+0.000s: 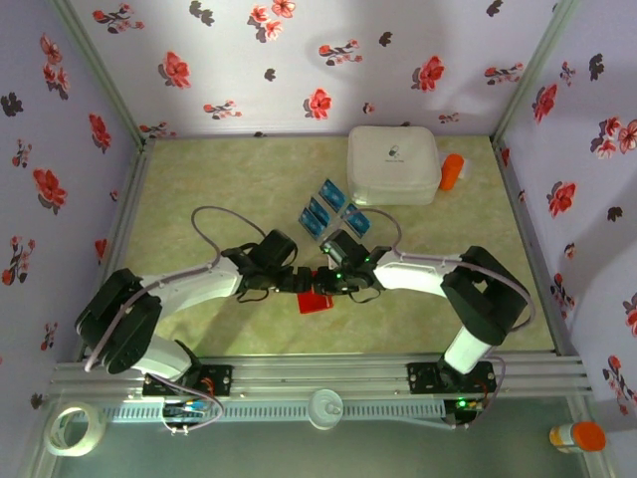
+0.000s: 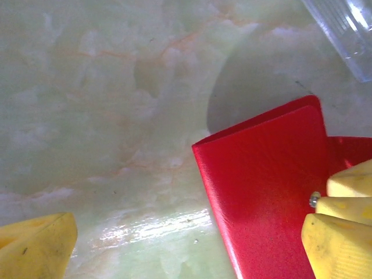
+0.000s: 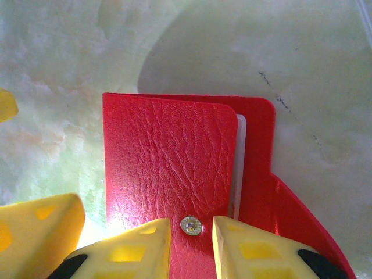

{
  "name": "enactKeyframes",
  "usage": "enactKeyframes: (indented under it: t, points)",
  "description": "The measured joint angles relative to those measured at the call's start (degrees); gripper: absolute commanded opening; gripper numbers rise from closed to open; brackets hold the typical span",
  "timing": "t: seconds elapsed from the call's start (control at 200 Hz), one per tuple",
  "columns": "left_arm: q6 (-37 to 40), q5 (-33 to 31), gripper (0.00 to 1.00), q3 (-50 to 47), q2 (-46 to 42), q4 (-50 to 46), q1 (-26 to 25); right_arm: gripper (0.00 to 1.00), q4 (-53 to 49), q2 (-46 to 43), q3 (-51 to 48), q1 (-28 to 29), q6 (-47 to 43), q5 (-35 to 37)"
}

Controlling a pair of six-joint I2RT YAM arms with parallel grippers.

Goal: Put the credit cards into the card holder

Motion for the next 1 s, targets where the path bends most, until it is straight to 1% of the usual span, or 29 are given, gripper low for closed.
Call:
enactKeyframes:
  t: [0.28,0.74,0.865,1.0]
  points:
    - [0.6,-3.4,1.00,0.8,1.9,-2.3,-0.4,0.26,0.2,-0.1,-0.3,0.0,0.0,0.0]
    - [1.4,-3.9,1.00,0.9,4.9,-2.2,-1.0,0.26,0.2,-0.4,-0.3,0.0,0.0,0.0]
    - [1.5,-4.3,1.00,0.9,5.2,-1.8,-1.4,0.26,-1.2,-3.0,-0.2,-0.5,0.0,-0.2]
    - [1.5,-5.7,1.00,0.9,5.6,-1.7,-2.3,0.26,-3.8,-9.0,-0.1,-2.4,0.0,0.9]
